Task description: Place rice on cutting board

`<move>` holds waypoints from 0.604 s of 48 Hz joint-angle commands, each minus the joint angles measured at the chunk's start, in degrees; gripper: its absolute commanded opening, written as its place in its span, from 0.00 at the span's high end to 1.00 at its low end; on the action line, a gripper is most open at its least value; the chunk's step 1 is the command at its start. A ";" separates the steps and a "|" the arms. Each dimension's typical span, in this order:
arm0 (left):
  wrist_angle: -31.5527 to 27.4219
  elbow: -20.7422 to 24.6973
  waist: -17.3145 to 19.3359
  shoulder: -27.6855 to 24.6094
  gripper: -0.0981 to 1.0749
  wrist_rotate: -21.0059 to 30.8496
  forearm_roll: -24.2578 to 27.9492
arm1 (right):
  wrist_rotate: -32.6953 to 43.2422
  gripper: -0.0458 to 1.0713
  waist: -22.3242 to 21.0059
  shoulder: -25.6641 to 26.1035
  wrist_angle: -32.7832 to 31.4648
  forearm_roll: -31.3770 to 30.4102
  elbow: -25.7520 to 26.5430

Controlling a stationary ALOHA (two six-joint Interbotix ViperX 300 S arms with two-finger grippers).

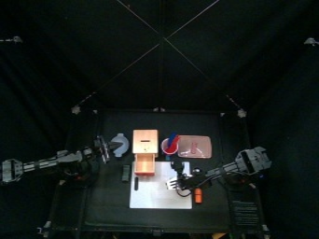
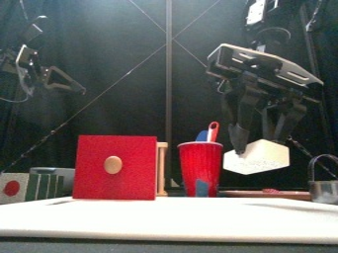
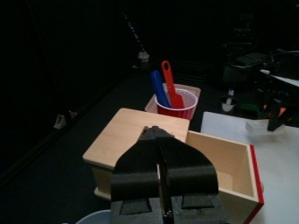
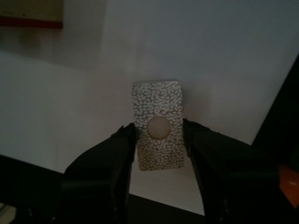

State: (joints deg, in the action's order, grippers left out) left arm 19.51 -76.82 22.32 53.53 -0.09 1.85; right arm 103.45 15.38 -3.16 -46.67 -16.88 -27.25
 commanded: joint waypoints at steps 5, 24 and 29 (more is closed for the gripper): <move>0.62 1.85 0.09 -0.26 0.82 0.09 0.00 | 6.06 0.33 0.70 -1.05 0.26 -1.14 0.97; 0.62 1.14 0.09 -0.35 0.82 0.09 -0.09 | 10.11 0.20 1.67 -3.78 -0.44 0.00 2.72; 0.62 0.97 0.09 -0.26 0.82 0.00 -0.09 | 10.11 0.12 1.49 -4.22 -0.53 0.09 2.81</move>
State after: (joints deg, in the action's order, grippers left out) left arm 19.60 -76.82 22.32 53.61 0.00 1.76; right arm 113.38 17.14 -8.44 -47.11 -16.88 -25.58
